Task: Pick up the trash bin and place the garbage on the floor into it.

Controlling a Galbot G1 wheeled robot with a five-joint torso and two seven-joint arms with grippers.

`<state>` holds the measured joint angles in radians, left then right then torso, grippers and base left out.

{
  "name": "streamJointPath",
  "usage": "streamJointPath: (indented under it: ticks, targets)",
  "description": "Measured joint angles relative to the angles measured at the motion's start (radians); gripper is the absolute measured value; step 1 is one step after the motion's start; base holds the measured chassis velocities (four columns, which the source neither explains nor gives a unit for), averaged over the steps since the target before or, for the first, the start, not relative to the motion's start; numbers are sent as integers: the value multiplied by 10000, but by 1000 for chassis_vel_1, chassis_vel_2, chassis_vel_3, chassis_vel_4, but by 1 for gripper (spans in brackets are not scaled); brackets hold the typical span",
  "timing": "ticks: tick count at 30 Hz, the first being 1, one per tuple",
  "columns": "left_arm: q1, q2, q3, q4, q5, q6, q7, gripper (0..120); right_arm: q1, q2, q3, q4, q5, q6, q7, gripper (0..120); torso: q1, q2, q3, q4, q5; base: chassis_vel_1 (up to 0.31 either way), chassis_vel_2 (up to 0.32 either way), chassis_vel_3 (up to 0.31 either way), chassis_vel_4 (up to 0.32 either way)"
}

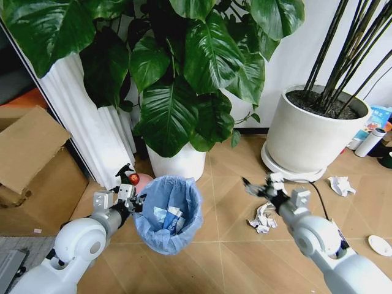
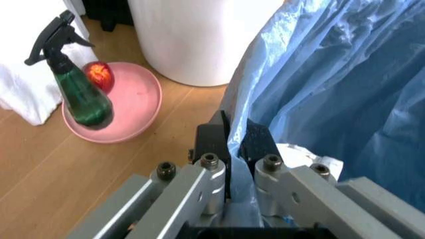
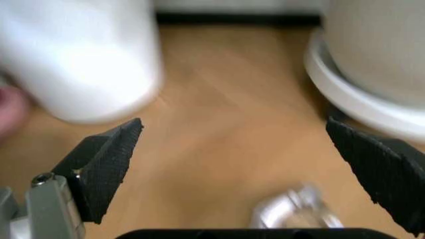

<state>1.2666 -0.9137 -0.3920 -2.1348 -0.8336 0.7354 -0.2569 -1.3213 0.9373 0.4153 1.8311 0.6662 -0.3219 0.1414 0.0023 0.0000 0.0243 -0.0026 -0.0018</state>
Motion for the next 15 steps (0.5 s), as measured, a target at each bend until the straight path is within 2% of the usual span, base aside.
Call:
streamJointPath:
  ticks: [2, 4, 8, 15]
  targets:
    - [12, 17, -9, -49, 2, 0, 3, 0, 4, 199, 125, -1140, -51, 39, -151, 100, 0, 0, 1, 0, 1, 0, 0, 0, 0]
    - [18, 15, -8, -65, 4, -1, 4, 0, 41, 260, 130, -1480, -62, 63, -193, 100, 0, 0, 0, 0, 2, 0, 0, 0, 0]
    - [113, -23, 10, -158, 66, 0, 5, 0, 513, 675, 13, -3172, -61, 148, -363, 100, 0, 0, 0, 0, -5, 0, 0, 0, 0]
    - [232, 16, -1, -254, 94, 0, 5, 0, 1334, 1520, -308, -4614, -44, 192, -349, 100, 1, 0, 1, 0, -3, 0, 0, 0, 0]
